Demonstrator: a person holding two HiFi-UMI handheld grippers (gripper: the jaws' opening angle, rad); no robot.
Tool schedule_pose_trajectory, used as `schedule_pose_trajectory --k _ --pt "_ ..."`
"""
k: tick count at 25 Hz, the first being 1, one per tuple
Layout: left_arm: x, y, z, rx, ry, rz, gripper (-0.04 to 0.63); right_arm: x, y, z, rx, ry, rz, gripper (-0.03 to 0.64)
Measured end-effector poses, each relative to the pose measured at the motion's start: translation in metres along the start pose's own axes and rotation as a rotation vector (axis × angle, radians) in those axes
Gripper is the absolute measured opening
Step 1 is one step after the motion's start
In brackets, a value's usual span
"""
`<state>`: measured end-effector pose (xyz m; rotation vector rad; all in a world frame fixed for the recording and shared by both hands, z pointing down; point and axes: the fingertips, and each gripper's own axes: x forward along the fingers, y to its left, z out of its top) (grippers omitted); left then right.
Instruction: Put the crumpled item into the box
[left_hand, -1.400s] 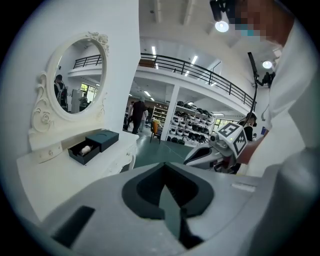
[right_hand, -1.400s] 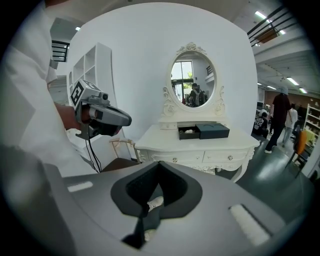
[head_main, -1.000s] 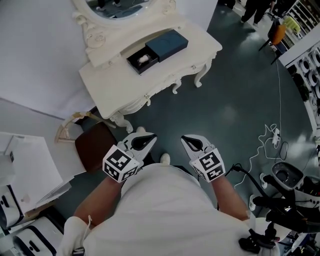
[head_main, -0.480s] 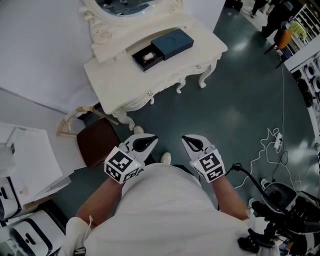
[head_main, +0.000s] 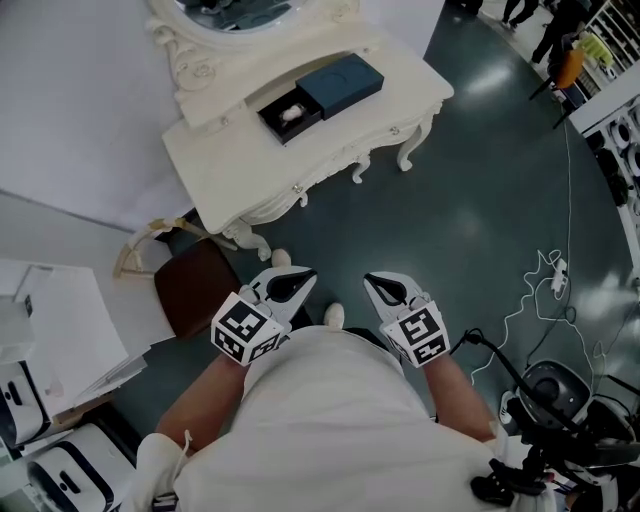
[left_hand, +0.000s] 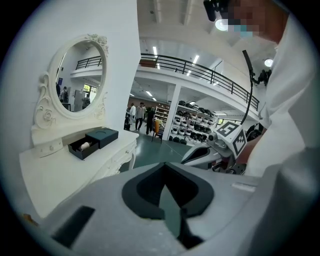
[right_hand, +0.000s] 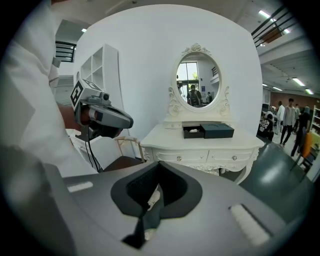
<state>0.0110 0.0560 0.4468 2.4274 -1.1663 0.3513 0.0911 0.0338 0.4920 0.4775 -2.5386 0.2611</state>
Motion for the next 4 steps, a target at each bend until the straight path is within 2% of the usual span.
schedule_pose_trajectory --k 4 --pt "0.0089 0.0111 0.0057 0.003 -0.001 -0.003 0.0 0.0054 -0.0117 0.0014 0.006 0.001 -0.01 0.0"
